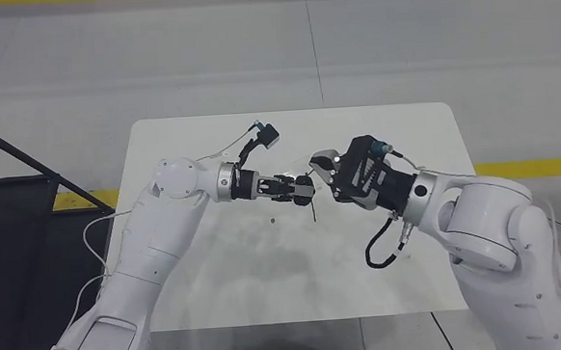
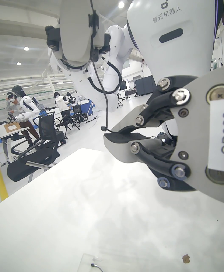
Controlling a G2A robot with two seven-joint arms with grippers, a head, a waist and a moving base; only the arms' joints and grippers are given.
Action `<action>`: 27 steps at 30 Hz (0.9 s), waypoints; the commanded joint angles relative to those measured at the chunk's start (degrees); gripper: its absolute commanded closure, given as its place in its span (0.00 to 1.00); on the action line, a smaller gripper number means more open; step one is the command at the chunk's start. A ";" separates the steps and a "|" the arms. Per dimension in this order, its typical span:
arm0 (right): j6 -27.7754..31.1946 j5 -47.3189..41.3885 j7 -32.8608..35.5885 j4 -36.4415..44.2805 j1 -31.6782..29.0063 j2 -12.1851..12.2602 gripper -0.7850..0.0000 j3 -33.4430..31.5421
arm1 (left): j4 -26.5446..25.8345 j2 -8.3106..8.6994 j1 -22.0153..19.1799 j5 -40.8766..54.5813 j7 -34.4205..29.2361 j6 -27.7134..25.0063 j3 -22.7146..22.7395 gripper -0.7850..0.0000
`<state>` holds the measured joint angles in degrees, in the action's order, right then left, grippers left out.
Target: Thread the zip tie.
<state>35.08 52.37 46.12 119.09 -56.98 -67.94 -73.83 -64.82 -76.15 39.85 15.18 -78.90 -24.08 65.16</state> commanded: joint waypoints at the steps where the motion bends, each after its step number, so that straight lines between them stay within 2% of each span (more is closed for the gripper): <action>1: 0.05 -0.07 0.01 0.16 -0.12 0.13 1.00 -0.02 | 0.00 0.00 0.00 0.00 0.00 0.00 0.00 1.00; 27: -1.02 -0.21 -1.52 0.07 0.03 1.55 1.00 0.18 | 0.00 0.00 0.00 0.00 0.00 0.00 0.00 1.00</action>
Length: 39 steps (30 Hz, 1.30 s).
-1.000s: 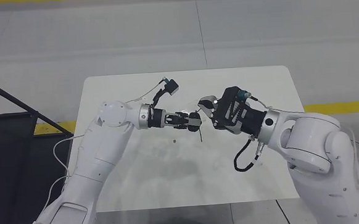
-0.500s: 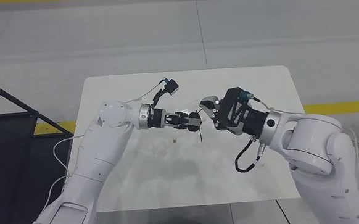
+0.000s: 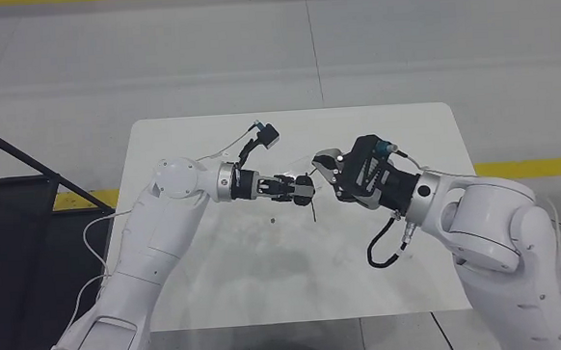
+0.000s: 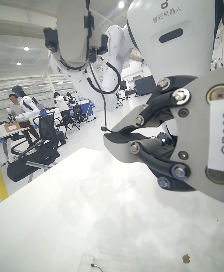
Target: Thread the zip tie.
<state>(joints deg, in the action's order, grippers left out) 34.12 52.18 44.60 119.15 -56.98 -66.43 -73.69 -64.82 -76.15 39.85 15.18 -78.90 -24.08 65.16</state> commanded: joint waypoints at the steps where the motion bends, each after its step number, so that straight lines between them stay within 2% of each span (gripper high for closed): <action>1: -0.10 -0.03 -0.02 0.02 0.05 0.09 1.00 0.07 | 0.00 0.00 0.00 0.00 0.00 0.00 0.00 1.00; 21: -1.03 -0.06 0.11 -0.46 0.98 0.91 1.00 1.33 | 0.00 0.00 0.00 0.00 0.00 0.00 0.00 1.00; 27: 0.60 -0.13 0.09 -0.33 1.11 1.20 1.00 2.08 | 0.00 0.00 0.00 0.00 0.00 0.00 0.00 1.00; 39: -0.11 2.80 -0.79 0.25 1.16 1.63 1.00 3.12 | -0.98 0.04 0.73 -0.50 1.41 0.38 -0.20 1.00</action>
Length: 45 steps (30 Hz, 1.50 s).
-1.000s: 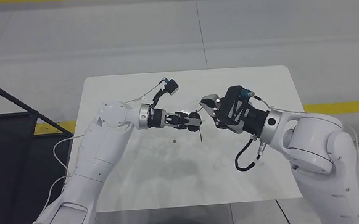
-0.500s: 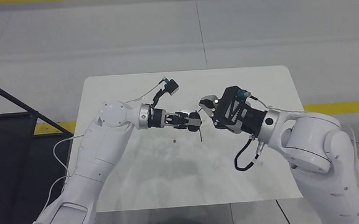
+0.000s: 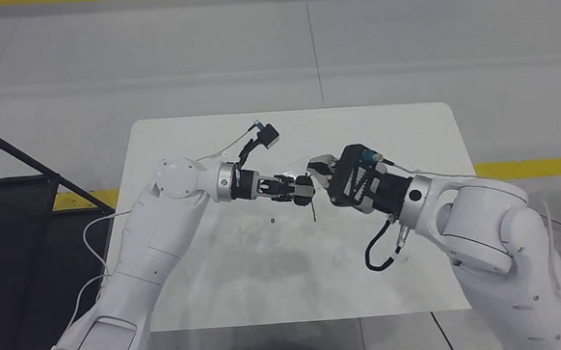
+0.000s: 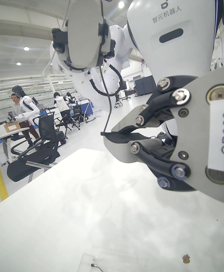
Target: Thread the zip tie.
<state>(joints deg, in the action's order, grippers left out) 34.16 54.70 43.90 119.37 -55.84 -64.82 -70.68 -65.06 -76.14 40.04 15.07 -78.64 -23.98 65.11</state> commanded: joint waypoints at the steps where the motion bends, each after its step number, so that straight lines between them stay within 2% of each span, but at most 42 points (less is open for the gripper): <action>1: -0.36 0.67 -0.18 0.07 0.07 0.04 1.00 0.17 | -1.48 0.12 0.96 -0.74 1.74 0.57 -0.22 1.00; 7: -2.07 3.80 -0.49 0.34 0.40 0.13 1.00 0.97 | -3.79 0.67 2.09 -1.22 2.09 1.47 -0.29 1.00; 19: -3.49 8.97 -1.90 1.13 0.39 0.31 1.00 2.16 | -4.68 1.39 2.26 -0.94 1.62 1.89 -1.24 1.00; 30: -3.28 11.27 -3.06 1.57 0.11 0.50 1.00 2.65 | -4.47 1.81 1.60 -0.44 1.16 1.87 -2.60 1.00; 45: -0.32 9.77 -1.64 0.76 -0.32 0.90 1.00 3.39 | -3.58 2.17 0.75 0.65 2.66 1.32 -3.99 1.00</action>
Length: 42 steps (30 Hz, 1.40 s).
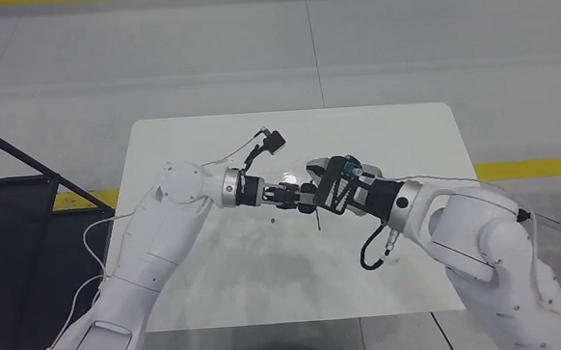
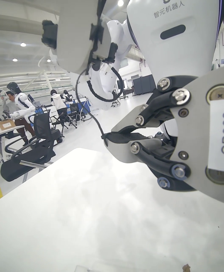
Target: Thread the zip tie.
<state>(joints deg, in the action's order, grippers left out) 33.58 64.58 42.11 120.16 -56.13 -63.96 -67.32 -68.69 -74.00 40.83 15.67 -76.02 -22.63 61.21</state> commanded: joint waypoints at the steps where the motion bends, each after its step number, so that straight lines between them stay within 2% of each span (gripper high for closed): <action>1: 0.41 -0.23 0.31 -0.03 -0.08 0.07 1.00 0.05 | 0.08 0.06 -0.08 0.09 0.08 -0.07 -0.16 1.00; 10: 1.68 -2.25 1.90 -0.21 -0.27 0.40 1.00 -0.13 | 0.13 0.47 0.20 0.37 2.92 -0.91 0.38 1.00; 20: 3.79 -5.93 5.24 0.21 -0.76 0.97 1.00 -0.31 | -1.60 1.03 0.97 -1.88 5.98 -1.07 0.56 1.00; 29: 4.65 -8.11 5.62 0.75 -0.81 1.36 1.00 -0.23 | -3.02 1.39 1.64 -2.50 7.75 -0.78 0.37 1.00; 42: 0.84 -7.45 5.22 0.53 -0.84 1.67 1.00 -0.25 | -4.89 1.96 2.35 -2.31 7.01 -1.40 -0.07 1.00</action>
<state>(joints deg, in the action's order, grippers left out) 34.74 57.10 47.39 120.75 -56.99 -62.30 -67.63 -73.53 -72.09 43.13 13.31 -69.02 -23.98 61.14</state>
